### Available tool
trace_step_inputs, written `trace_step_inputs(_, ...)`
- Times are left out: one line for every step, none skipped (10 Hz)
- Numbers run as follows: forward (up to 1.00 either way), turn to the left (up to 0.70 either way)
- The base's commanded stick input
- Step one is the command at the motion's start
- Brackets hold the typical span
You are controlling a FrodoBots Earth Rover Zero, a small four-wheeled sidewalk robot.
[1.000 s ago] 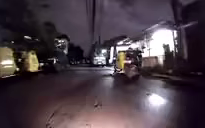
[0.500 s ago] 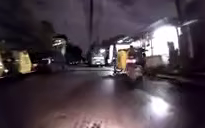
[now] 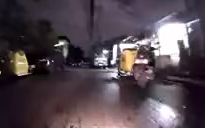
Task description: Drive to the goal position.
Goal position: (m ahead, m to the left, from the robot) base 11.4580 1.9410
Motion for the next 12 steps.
trace_step_inputs(1.00, 0.27)
trace_step_inputs(1.00, 0.27)
trace_step_inputs(1.00, 0.27)
trace_step_inputs(1.00, 0.27)
trace_step_inputs(1.00, 0.27)
trace_step_inputs(1.00, 0.06)
trace_step_inputs(1.00, 0.00)
trace_step_inputs(1.00, 0.00)
trace_step_inputs(1.00, 0.00)
trace_step_inputs(1.00, 0.00)
trace_step_inputs(1.00, 0.00)
trace_step_inputs(1.00, 0.00)
